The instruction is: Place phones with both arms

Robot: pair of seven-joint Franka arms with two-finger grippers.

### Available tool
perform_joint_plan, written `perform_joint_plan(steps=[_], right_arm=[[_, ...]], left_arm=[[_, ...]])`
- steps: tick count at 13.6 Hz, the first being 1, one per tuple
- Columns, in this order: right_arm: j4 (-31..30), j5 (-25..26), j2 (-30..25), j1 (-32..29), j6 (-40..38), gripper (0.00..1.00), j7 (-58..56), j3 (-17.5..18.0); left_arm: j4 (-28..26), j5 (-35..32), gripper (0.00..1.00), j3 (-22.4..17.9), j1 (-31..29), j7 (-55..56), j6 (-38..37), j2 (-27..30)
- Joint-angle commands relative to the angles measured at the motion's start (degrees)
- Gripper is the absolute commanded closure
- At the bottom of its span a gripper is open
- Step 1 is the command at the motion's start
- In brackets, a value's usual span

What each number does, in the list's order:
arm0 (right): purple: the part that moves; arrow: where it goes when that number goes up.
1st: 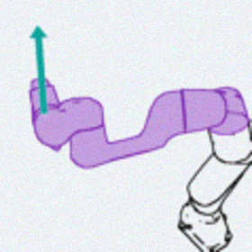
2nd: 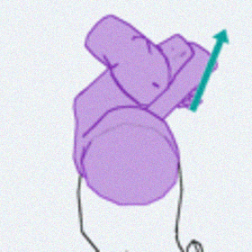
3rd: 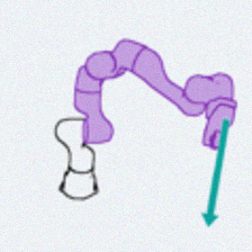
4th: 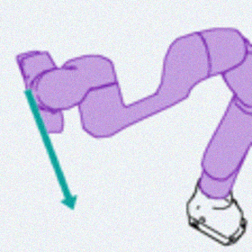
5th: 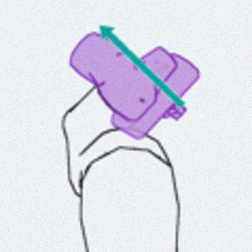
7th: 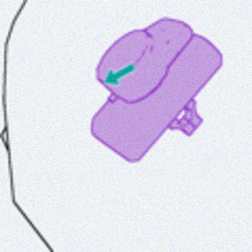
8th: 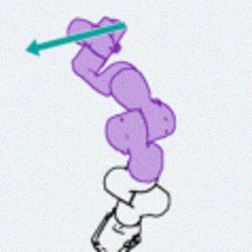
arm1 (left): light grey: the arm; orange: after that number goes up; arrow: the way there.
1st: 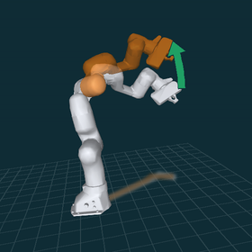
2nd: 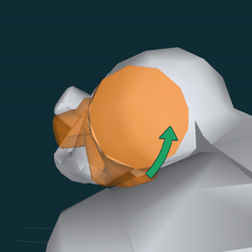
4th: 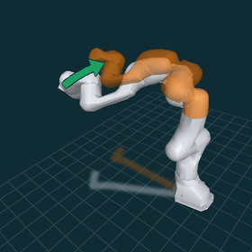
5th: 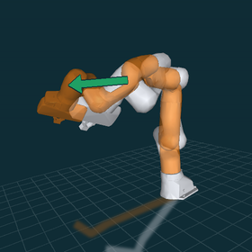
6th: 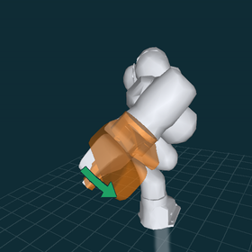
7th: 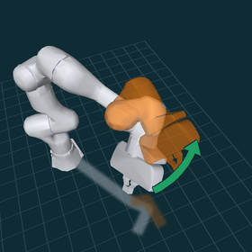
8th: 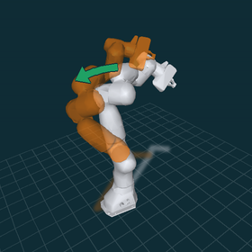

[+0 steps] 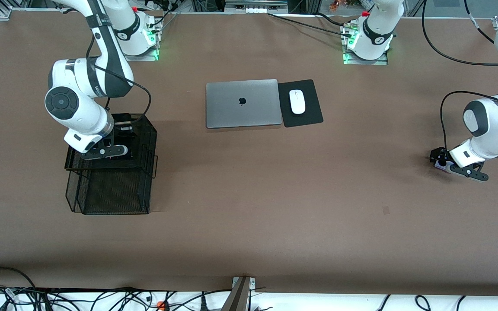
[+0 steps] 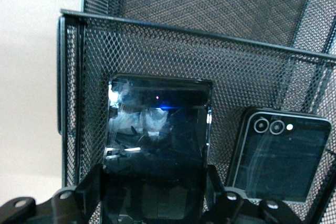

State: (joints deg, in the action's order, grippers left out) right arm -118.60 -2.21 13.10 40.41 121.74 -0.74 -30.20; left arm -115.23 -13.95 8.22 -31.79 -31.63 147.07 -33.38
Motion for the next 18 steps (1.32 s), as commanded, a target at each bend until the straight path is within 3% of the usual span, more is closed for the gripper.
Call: perform_joint_plan(steps=[1,3,5,7,9,15,16,17,18], right_arm=[[0.2,-2.5,-0.2,0.3,0.8,0.94,0.1,-0.5],[0.4,-4.2,0.6,-1.2,0.9,0.94,0.0,-0.5],[0.6,-4.2,1.0,-1.4,1.6,0.94,-0.1,-0.5],[0.8,-4.2,1.5,-1.6,2.1,0.93,0.0,-0.5],[0.9,-4.3,1.9,-1.8,2.5,0.86,0.1,-0.5],[1.4,-7.0,1.9,-1.8,2.1,0.31,0.2,-0.5],[1.6,-7.0,1.9,-1.9,1.8,0.22,0.2,-0.5],[1.9,-7.0,1.9,-2.2,1.6,0.18,0.2,-0.5],[2.0,-7.0,1.9,-2.3,1.6,0.04,0.1,-0.5]], left_arm=[[0.4,0.1,0.28,0.3,-0.5,0.9,-0.4,-0.1],[0.4,0.1,0.67,0.3,-0.8,1.0,-0.4,-0.1],[0.6,0.1,0.94,0.4,-0.8,2.2,-0.6,0.0],[1.8,0.1,0.96,0.4,0.0,2.9,-2.1,0.1],[3.7,0.1,0.97,2.1,0.9,5.8,-6.9,0.7],[10.0,-0.3,0.98,16.6,1.9,27.2,-22.9,3.1],[10.7,-0.6,0.99,18.0,3.9,32.0,-24.4,3.1],[11.7,-0.6,1.0,18.4,7.4,37.5,-25.6,3.1],[13.0,-0.5,1.0,18.5,12.0,42.6,-27.1,3.1]])
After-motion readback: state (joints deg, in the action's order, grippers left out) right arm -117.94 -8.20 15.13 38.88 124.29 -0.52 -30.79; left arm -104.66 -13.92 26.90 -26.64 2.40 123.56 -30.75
